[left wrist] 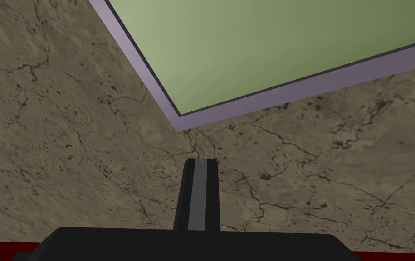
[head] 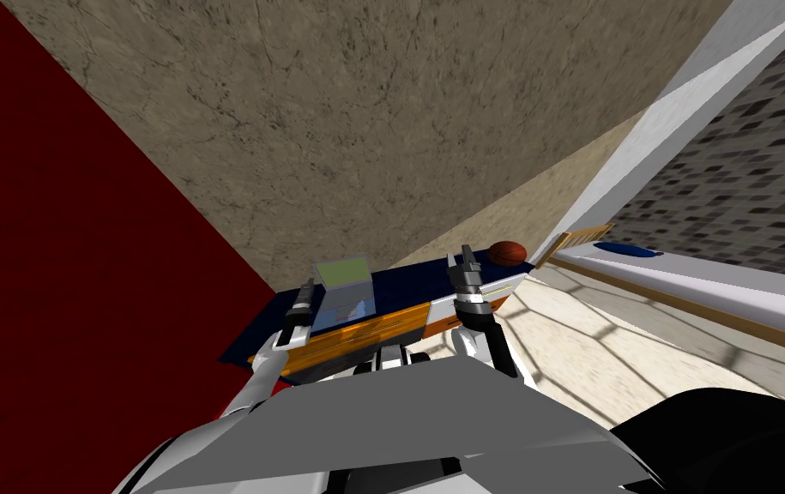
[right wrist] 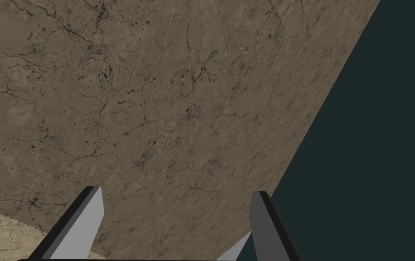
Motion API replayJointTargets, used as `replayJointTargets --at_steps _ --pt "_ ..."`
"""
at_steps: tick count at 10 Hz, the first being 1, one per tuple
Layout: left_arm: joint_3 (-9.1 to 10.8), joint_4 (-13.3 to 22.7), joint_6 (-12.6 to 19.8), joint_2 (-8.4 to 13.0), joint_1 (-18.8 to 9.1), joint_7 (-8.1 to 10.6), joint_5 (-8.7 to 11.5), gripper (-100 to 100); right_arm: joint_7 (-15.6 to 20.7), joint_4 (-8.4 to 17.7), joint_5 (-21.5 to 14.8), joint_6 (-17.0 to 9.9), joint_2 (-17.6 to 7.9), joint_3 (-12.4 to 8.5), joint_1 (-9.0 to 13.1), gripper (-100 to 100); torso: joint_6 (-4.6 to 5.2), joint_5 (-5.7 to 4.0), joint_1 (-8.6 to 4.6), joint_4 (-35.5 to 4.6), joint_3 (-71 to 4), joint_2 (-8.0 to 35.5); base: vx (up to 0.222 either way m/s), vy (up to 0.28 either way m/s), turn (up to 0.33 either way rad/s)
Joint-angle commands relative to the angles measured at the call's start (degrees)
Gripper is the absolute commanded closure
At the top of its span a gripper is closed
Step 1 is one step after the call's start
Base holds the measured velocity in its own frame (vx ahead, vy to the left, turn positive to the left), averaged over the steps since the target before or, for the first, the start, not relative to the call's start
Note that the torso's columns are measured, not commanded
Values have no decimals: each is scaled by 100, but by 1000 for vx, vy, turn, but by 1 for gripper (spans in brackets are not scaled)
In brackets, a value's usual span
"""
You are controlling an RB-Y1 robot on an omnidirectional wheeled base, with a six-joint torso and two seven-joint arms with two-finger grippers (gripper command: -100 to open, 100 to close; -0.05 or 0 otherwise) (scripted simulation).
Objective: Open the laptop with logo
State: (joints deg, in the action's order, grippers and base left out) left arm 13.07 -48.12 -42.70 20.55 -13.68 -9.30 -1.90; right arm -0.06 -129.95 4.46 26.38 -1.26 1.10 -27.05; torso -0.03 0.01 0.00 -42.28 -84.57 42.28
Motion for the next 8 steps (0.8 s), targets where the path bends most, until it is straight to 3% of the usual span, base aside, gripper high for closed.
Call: replayJointTargets --at_steps 1,5,6,7,8 --pt "3 293 -428 34 -39 -30 52 100 0 0 0 0 0 0 0 0 4 -2 -5 0 -1 -1 3 -27 -9" --pt "8 686 -1076 90 -73 -84 163 100 0 0 0 0 0 0 0 0 4 -2 -6 0 -1 -2 8 -31 29" --pt "7 720 -960 85 -115 -94 158 100 0 0 0 0 0 0 1 0 4 -1 3 -1 1 2 1 -7 -3" --pt "-44 739 -790 201 -229 -36 126 -100 0 0 0 0 0 0 1 0 3 2 9 -1 2 4 -15 -5 -57" --pt "-62 745 -715 242 -269 -14 115 -100 0 0 0 0 0 0 1 0 4 1 6 -2 3 6 -31 -3 -57"
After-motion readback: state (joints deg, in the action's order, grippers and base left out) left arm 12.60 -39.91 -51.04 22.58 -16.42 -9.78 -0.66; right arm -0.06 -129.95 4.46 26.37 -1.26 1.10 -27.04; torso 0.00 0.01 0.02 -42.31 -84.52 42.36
